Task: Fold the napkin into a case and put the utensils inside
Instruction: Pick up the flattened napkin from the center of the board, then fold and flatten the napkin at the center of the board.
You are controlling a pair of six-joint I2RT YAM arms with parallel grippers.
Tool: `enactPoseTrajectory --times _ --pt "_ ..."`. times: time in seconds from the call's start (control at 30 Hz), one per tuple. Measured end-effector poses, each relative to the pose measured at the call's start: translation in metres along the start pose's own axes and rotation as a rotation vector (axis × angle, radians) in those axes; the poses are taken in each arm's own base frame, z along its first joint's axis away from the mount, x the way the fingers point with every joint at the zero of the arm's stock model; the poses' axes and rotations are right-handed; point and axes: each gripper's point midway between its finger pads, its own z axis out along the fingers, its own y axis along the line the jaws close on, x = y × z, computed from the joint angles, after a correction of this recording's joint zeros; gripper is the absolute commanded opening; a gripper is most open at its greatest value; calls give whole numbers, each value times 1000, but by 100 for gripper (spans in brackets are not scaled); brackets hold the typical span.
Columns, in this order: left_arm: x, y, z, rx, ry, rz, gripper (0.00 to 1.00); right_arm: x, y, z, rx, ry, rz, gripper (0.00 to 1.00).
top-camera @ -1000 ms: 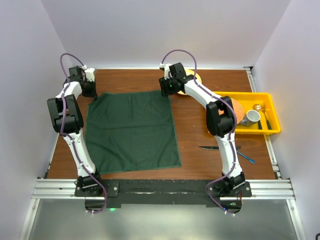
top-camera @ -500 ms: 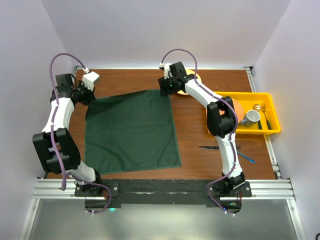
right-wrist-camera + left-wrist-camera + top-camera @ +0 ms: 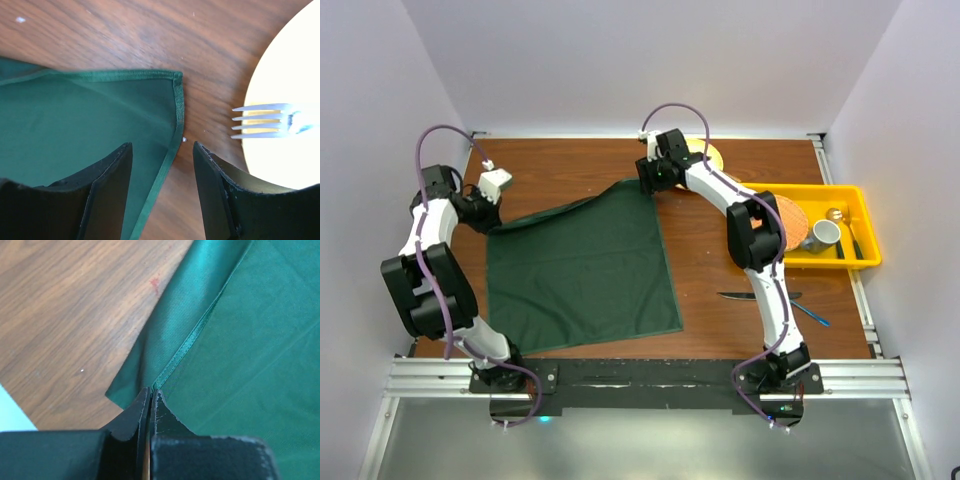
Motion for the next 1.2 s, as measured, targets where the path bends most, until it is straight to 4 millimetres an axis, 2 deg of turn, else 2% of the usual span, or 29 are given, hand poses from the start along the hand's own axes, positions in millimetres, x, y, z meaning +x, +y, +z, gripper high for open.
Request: enactPoseTrajectory --times 0.1,0.17,0.23,0.5,0.57,0.67,0.7,0.8,1.03,1.13,1.2 --pt "4 -2 4 16 10 -3 0 11 -2 13 0 19 16 57" --pt "7 -3 6 24 16 -3 0 16 -2 20 0 25 27 64" --pt "8 -3 8 29 20 -5 0 11 -1 21 -6 3 40 70" --pt "11 -3 10 34 26 -7 0 1 5 32 -39 -50 71 67" --pt "12 -3 12 37 30 -11 0 -3 5 34 -42 -65 78 63" --pt "15 -3 15 44 36 -20 0 -7 6 39 -48 -81 85 41" --pt "15 -3 15 44 37 -22 0 -7 7 41 -53 -82 88 22" --pt "14 -1 16 39 37 -38 0 -8 10 43 -76 -87 95 0" --pt "-5 12 11 -2 -2 -80 0 -10 21 34 -129 -88 89 0" --pt "-12 15 5 -13 -22 -88 0 -14 28 10 -154 -88 77 0" --pt "-15 15 -4 -25 -34 -97 0 -23 34 -13 -174 -107 61 0"
